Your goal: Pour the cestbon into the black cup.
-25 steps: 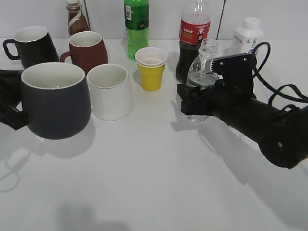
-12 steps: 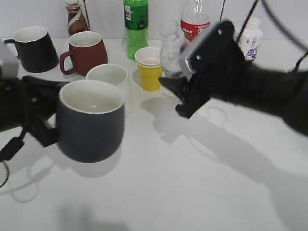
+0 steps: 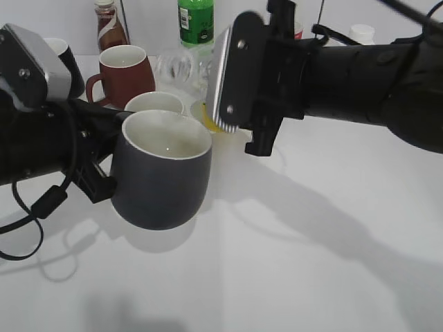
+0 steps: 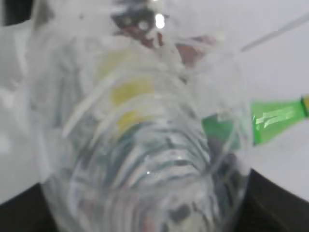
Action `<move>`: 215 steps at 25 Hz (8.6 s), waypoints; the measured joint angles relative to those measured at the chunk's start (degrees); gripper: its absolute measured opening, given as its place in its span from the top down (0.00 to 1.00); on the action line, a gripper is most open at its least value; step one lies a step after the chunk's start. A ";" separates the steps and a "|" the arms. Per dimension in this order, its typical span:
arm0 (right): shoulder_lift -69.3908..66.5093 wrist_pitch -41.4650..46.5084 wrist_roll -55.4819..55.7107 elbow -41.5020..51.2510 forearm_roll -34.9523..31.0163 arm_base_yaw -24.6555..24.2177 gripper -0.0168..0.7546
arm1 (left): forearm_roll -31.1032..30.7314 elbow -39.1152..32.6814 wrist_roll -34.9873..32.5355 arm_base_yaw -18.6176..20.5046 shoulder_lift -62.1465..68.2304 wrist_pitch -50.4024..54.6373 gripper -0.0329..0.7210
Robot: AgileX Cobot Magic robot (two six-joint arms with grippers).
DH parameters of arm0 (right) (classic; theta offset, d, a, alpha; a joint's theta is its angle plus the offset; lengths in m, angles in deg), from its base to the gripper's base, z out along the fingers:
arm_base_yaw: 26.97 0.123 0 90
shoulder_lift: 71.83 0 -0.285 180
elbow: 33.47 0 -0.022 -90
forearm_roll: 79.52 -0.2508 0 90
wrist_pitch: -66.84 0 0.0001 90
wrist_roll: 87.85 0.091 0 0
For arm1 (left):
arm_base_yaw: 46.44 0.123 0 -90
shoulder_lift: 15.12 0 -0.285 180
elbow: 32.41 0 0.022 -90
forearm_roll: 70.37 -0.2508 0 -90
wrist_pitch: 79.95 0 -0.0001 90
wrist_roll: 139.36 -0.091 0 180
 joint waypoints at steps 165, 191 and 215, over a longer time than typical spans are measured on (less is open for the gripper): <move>-10.01 -32.43 37.24 21.36 -19.27 -16.17 0.23 | 20.85 -14.40 -14.36 28.22 9.12 -35.23 0.64; 44.37 24.19 36.03 13.99 -16.16 -16.18 0.20 | 19.51 2.82 10.75 13.61 -52.53 57.38 0.21; 82.86 79.97 35.61 20.86 -21.45 -16.18 0.21 | 30.18 2.48 -3.99 7.73 -75.16 93.40 0.18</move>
